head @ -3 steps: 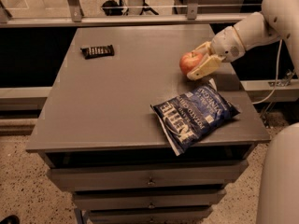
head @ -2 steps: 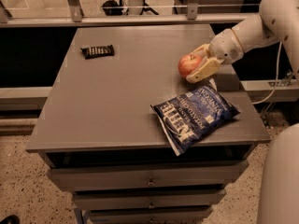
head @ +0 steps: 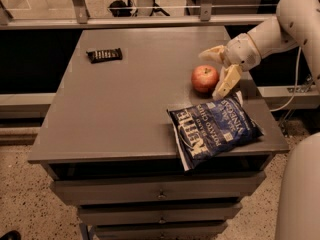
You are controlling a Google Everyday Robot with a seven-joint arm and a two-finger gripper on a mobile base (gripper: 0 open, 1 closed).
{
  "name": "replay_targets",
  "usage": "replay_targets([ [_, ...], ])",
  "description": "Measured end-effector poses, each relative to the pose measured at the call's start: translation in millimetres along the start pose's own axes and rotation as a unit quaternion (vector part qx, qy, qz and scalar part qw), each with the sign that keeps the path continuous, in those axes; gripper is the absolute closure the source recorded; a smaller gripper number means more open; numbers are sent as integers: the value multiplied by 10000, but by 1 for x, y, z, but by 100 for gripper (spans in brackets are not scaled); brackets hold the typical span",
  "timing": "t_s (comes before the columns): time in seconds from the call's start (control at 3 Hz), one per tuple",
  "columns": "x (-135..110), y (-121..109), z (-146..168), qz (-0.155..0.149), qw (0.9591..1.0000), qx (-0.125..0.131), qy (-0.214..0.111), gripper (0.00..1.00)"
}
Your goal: Move apple near blue chip bag
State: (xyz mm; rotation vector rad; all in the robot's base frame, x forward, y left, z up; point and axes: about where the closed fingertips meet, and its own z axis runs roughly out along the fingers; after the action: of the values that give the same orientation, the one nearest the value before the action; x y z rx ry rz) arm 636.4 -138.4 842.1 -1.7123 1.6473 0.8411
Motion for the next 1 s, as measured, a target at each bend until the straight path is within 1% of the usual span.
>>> replay_targets([
  [0.33, 0, 0, -6, -25, 10000, 40, 31, 0],
  [0.67, -2, -13, -34, -18, 9991, 402, 96, 0],
  [1.0, 4, -27, -108, 195, 9909, 1322, 181, 0],
])
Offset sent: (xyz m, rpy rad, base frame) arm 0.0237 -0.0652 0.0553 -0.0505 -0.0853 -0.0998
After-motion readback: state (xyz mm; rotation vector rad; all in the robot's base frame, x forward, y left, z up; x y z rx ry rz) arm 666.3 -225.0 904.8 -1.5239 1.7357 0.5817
